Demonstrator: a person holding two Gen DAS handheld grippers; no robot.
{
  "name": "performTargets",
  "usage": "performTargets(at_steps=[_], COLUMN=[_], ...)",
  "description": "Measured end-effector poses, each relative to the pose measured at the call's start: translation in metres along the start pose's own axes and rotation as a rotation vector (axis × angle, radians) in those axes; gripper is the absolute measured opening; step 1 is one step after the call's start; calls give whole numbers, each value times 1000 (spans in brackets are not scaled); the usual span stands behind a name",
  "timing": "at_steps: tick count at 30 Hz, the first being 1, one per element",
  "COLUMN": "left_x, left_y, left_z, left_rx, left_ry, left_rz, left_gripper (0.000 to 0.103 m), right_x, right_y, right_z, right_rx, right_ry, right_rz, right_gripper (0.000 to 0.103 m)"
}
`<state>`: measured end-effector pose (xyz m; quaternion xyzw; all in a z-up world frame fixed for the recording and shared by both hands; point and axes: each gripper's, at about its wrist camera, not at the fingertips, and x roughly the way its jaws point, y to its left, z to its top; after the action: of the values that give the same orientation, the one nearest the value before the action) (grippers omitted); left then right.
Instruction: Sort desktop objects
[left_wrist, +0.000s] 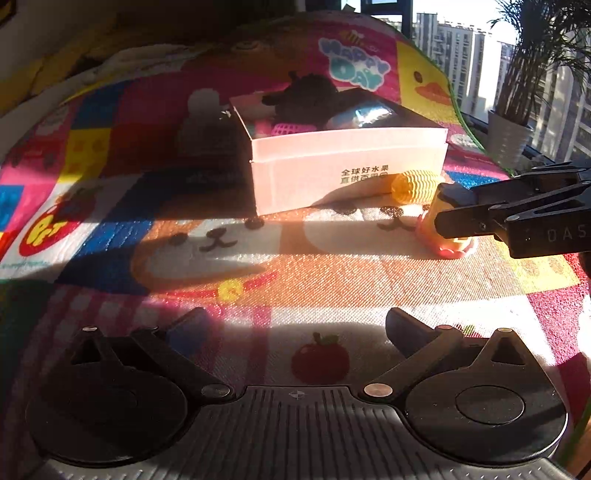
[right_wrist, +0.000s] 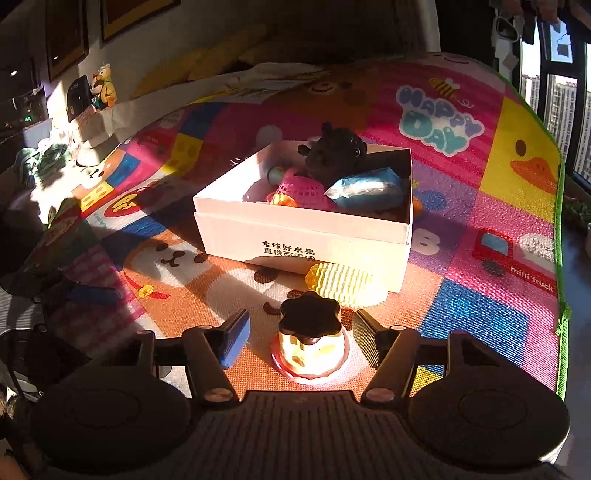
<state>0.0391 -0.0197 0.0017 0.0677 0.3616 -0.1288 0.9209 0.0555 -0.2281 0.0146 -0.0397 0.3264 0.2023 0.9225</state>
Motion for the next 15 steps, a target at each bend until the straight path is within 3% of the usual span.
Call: performTargets(at_steps=[3, 6, 8, 11, 15], left_x=[0, -1, -2, -7, -13], left_y=[1, 0, -1, -6, -16], left_z=[0, -1, -1, -2, -5], left_rx=[-2, 1, 4, 22, 68], left_ry=[-3, -7, -10, -22, -27], left_rz=[-2, -8, -18, -71, -110], left_gripper=[103, 103, 103, 103, 103], right_x=[8, 9, 8, 17, 45], right_y=[3, -11, -21, -28, -28], right_z=[-4, 1, 8, 12, 0], right_rx=[-19, 102, 209, 383, 526], right_ry=[28, 40, 60, 143, 253], right_rz=[-30, 9, 128, 384, 554], right_gripper=[38, 38, 38, 38, 39])
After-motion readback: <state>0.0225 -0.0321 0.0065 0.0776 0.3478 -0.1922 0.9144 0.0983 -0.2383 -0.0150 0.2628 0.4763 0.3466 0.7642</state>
